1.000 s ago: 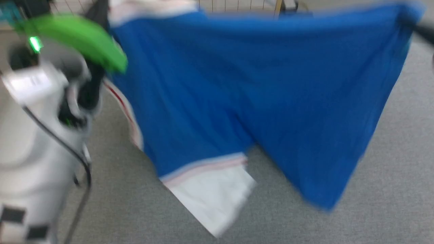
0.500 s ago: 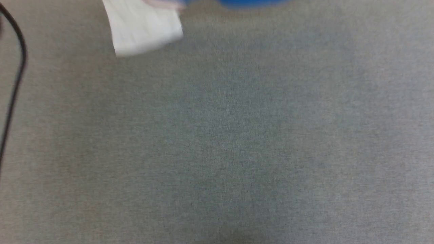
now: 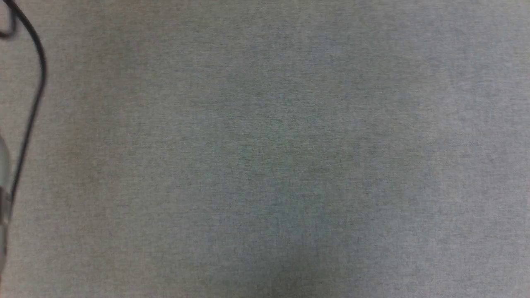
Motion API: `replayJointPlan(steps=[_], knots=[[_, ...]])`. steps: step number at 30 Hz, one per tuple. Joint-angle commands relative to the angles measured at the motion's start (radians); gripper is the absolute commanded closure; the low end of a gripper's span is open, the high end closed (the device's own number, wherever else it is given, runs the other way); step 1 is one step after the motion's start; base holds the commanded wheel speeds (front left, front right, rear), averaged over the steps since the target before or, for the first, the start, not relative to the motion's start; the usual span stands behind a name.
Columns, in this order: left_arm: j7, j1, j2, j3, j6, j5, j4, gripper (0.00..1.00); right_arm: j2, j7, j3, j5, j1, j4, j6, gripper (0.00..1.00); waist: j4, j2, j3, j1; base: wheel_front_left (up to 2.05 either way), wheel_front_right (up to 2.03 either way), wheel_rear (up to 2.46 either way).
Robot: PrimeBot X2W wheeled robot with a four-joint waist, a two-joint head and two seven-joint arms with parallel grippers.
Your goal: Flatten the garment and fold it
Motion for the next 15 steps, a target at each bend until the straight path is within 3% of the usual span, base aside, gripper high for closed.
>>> replayJointPlan(steps=[1,8,15], knots=[[-0.017,0.04,-0.001,-0.001,-0.015,-0.017,0.003,1.0,-0.007,-0.012,0.011,0.029,0.049,0.0,-0.001,1.0,0.014,0.0,-0.011,-0.0003,0.0,0.0,0.0],[-0.11,0.342,-0.017,0.008,-0.051,-0.101,-0.069,1.0,-0.063,-0.07,0.055,0.199,0.339,-0.053,-0.001,1.0,0.042,0.0,-0.121,-0.0003,0.0,0.0,0.0],[-0.124,0.782,-0.006,0.03,0.0,-0.199,-0.257,1.0,-0.106,-0.155,0.091,0.295,0.698,-0.153,-0.001,1.0,0.069,0.0,-0.284,-0.0003,0.0,0.0,0.0]])
